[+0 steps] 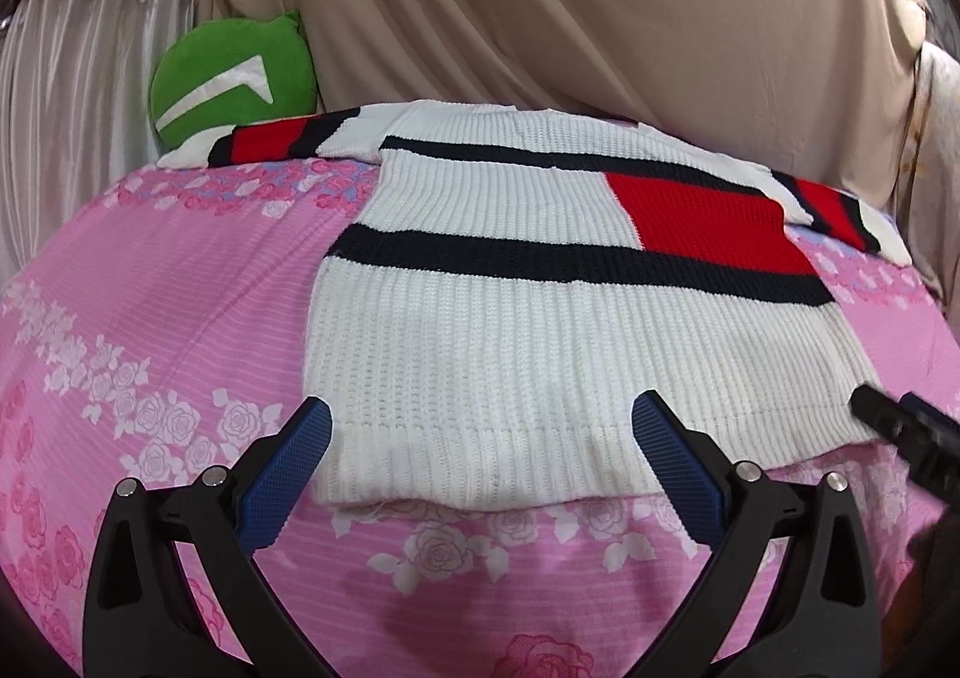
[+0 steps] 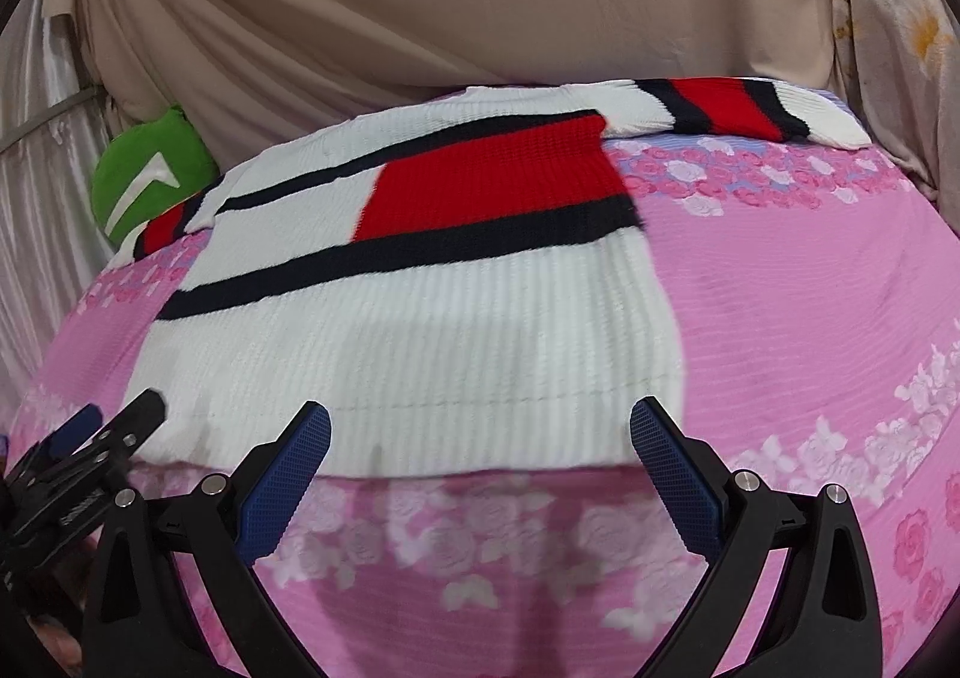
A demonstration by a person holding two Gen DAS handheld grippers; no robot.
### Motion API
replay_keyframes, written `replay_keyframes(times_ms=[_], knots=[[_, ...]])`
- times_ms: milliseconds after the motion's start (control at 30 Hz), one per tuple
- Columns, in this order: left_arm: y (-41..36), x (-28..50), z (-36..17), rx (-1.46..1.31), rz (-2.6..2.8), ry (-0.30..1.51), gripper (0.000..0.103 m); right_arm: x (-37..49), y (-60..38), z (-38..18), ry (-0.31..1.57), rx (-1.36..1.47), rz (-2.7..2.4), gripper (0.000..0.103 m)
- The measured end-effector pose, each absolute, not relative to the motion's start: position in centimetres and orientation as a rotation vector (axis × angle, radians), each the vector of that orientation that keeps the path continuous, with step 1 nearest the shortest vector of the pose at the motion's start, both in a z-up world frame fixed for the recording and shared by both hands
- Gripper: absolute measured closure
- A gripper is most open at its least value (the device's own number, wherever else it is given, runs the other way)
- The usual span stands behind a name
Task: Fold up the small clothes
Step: 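Grasp the sweater sleeve cuff with the right gripper and lift it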
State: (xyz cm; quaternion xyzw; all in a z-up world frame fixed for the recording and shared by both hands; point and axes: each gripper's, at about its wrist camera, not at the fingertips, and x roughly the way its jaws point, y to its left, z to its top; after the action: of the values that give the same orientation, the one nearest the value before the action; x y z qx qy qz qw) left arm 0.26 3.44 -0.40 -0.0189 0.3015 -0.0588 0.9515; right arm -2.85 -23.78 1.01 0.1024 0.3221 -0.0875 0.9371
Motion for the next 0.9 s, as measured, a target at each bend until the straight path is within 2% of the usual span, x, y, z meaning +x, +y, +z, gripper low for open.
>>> replay_keyframes(times_ms=[267,433,667,800,867,900], knots=[[5.5,3.0,1.8,0.063,-0.023,0.598,0.005,3.6,-40.4,5.8,0.543,0.197,-0.38,0.005],[6.8,7.0,2.8,0.035,-0.054,0.635,0.005,10.1,-52.6,5.8,0.588,0.382,-0.467,0.005],[7.0,12.8,3.3,0.017,-0.082,0.663,0.005,14.2,-64.7,2.8,0.575,0.716,-0.565,0.007],[6.4,15.1,3.3,0.021,-0.098,0.676,0.005,15.2,-67.8,1.7,0.551,0.835,-0.574,0.023],[5.9,16.2,3.1,0.02,-0.109,0.686,0.005,16.1,-68.6,2.0,0.541,0.851,-0.571,0.042],[5.8,16.6,3.1,0.017,-0.114,0.691,0.005,16.7,-68.6,2.2,0.54,0.86,-0.553,0.069]])
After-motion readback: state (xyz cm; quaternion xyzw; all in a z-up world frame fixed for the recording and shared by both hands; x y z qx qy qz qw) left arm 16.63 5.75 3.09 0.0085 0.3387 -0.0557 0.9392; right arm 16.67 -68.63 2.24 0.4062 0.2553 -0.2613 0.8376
